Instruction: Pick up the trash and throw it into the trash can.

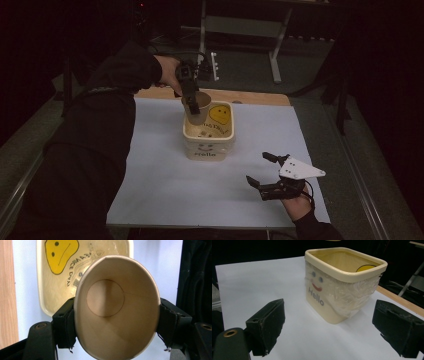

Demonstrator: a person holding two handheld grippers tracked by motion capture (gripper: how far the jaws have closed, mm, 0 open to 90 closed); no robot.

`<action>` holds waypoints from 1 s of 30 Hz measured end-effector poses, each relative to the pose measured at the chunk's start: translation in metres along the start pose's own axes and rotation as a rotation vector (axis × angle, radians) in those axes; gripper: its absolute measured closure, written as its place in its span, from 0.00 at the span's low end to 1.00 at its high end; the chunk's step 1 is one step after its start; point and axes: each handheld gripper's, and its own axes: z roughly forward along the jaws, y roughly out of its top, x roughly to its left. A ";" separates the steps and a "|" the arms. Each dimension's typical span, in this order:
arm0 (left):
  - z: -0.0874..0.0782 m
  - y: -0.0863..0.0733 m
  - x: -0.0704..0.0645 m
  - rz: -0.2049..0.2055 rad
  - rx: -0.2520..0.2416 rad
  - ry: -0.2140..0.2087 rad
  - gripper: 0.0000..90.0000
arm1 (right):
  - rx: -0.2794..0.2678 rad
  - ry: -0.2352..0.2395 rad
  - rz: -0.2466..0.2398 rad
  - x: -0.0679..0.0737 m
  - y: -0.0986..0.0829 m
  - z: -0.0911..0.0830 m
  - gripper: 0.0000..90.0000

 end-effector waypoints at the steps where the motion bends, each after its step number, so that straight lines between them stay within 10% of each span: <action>1: 0.000 0.000 0.000 0.000 0.000 0.000 0.32 | 0.000 0.000 0.000 0.000 0.000 0.000 0.12; 30: -0.009 0.037 0.010 0.033 0.005 0.013 0.32 | 0.003 0.004 0.010 -0.001 -0.001 -0.001 0.12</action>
